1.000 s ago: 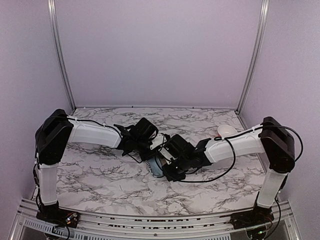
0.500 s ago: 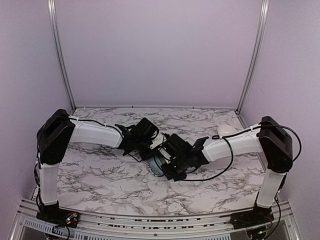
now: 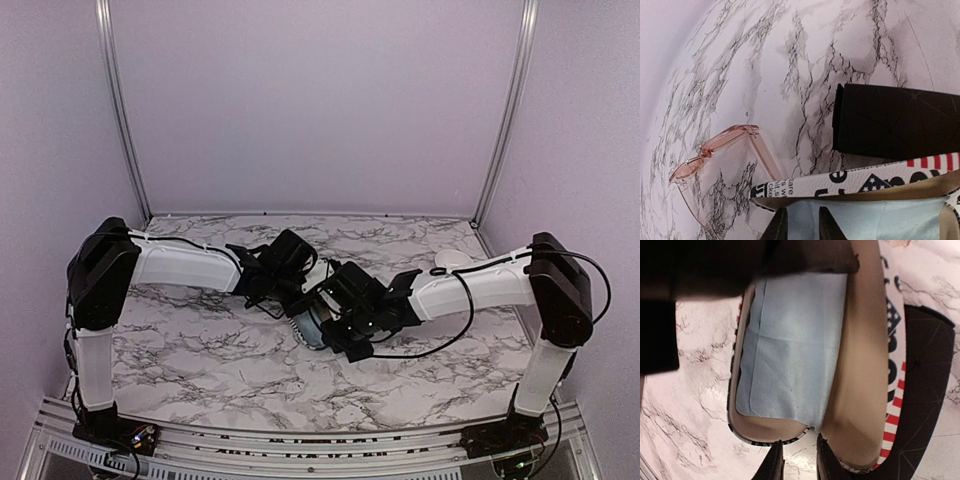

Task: Organize the sunglasses
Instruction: Place the folded cleaning cloth in the sunglasses case, then pick up the sunglasses from the center of the board.

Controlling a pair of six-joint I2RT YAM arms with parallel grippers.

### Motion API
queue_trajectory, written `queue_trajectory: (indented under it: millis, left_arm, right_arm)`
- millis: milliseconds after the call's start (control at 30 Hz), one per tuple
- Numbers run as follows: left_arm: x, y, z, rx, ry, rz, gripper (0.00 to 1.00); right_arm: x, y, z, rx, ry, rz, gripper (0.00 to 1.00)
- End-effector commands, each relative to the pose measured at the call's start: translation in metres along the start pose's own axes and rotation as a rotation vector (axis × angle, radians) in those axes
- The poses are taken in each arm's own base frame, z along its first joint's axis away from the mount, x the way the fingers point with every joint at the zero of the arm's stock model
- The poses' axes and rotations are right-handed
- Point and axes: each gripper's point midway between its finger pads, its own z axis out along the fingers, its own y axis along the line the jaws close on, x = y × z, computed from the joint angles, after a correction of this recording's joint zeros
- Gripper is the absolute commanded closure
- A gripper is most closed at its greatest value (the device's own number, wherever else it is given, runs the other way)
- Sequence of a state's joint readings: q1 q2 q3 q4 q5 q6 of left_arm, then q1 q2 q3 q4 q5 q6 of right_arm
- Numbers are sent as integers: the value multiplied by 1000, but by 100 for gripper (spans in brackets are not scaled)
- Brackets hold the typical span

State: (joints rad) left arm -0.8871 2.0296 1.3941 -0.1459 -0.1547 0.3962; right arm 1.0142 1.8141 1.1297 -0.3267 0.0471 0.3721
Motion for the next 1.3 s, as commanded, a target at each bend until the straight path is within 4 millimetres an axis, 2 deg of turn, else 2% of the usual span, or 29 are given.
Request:
queue_trajectory:
  millis: [0, 267, 400, 667, 833, 867, 900, 967, 1000, 1067, 1167, 1267]
  left_arm:
    - [-7, 9, -11, -27, -25, -15, 74]
    - [-8, 15, -28, -23, -49, -43, 69]
    - [-12, 30, -44, -57, -76, -91, 65]
    - [-18, 62, -87, -159, -160, -165, 51]
    - [-17, 84, -110, -215, -227, -236, 21]
    - [-15, 90, -112, -225, -238, -256, 11]
    - [-13, 98, -115, -243, -250, -292, 2]
    - [-4, 124, -120, -320, -274, -436, 1]
    - [10, 145, -122, -379, -274, -564, 1]
    - [34, 174, -117, -403, -275, -690, 1]
    - [65, 189, -97, -324, -175, -862, 1]
    - [83, 189, -77, -239, -97, -960, 8]
  right_arm:
    - [-47, 67, -47, -150, -182, -185, 75]
    - [-59, 69, -67, -128, -242, -194, 75]
    - [-68, 64, -80, -97, -285, -191, 75]
    - [-87, 51, -111, -30, -396, -183, 71]
    - [-100, 41, -128, 24, -473, -176, 65]
    - [-102, 38, -130, 41, -481, -173, 65]
    - [-104, 35, -131, 58, -486, -172, 63]
    - [-108, 30, -133, 84, -494, -164, 62]
    - [-108, 28, -133, 92, -496, -164, 62]
    - [-110, 26, -133, 94, -501, -158, 61]
    - [-108, 23, -130, 97, -494, -154, 60]
    - [-104, 20, -126, 103, -478, -149, 60]
